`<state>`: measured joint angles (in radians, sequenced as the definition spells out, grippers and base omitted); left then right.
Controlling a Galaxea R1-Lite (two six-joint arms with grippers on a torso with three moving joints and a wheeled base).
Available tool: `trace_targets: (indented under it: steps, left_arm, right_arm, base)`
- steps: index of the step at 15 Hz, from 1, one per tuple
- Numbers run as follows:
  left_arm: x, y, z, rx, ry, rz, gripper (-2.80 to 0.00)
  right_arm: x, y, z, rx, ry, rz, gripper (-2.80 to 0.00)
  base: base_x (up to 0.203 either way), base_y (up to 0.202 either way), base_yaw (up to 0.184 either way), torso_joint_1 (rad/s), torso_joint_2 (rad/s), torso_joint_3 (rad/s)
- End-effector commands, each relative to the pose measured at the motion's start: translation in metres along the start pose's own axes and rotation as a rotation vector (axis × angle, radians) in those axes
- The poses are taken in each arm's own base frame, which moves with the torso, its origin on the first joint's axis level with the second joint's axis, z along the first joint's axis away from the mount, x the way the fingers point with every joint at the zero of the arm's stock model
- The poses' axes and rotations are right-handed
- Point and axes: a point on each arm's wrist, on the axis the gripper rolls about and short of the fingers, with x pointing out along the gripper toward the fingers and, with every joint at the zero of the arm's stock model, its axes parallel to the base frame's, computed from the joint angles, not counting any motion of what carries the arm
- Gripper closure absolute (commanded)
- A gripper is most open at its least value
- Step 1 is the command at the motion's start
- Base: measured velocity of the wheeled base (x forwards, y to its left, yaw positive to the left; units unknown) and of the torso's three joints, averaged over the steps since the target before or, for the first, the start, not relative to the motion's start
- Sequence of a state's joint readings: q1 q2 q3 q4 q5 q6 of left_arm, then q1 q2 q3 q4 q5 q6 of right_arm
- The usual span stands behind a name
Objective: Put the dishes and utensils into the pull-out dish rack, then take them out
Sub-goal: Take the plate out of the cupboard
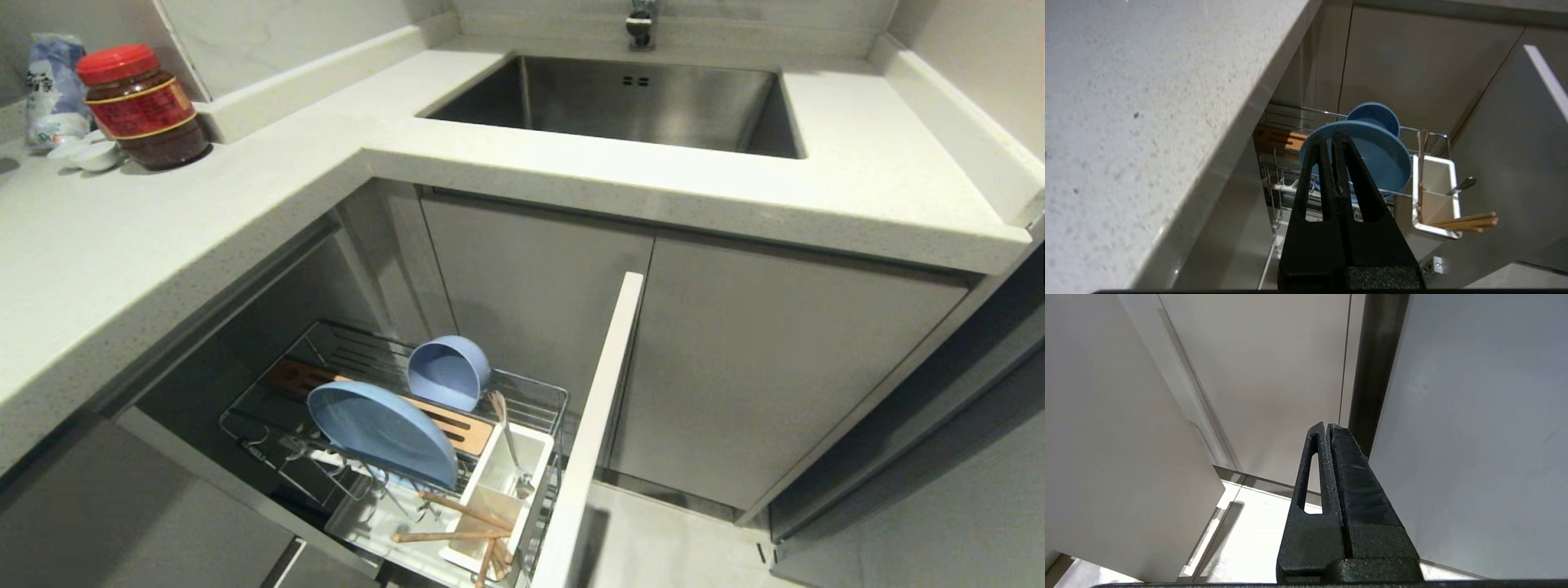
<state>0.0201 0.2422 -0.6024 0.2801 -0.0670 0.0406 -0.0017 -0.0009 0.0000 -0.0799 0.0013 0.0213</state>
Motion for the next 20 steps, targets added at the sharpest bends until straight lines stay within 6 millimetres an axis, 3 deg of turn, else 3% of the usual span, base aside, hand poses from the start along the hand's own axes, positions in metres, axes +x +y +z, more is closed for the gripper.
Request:
trace_targets:
  steps: [1, 3, 6, 13, 20]
  left_arm:
    - [0.001, -0.001, -0.021, 0.007, -0.022, 0.006, 0.00]
    - [0.007, -0.001, -0.038, 0.026, -0.043, 0.000, 0.00]
    - [-0.001, -0.003, -0.068, 0.058, -0.076, -0.031, 0.00]
    - [0.014, -0.005, -0.127, 0.065, 0.064, -0.049, 0.00]
    - [0.019, -0.004, -0.131, 0.041, -0.003, -0.023, 0.00]
  right_arm:
    - [0.001, 0.000, -0.007, 0.000, 0.024, 0.000, 0.00]
    - [0.001, 0.000, -0.007, 0.000, 0.026, 0.000, 0.00]
    - [0.001, 0.000, -0.007, 0.000, 0.026, 0.000, 0.00]
    - [0.001, 0.000, -0.007, 0.000, 0.026, 0.000, 0.00]
    - [0.001, 0.000, -0.007, 0.000, 0.025, 0.000, 0.00]
  base:
    - [0.000, 0.000, 0.000, 0.000, 0.00, 0.000]
    - [0.000, 0.000, 0.000, 0.000, 0.00, 0.000]
    - [0.000, 0.000, 0.000, 0.000, 0.00, 0.000]
    - [0.000, 0.000, 0.000, 0.000, 0.00, 0.000]
    - [0.000, 0.000, 0.000, 0.000, 0.00, 0.000]
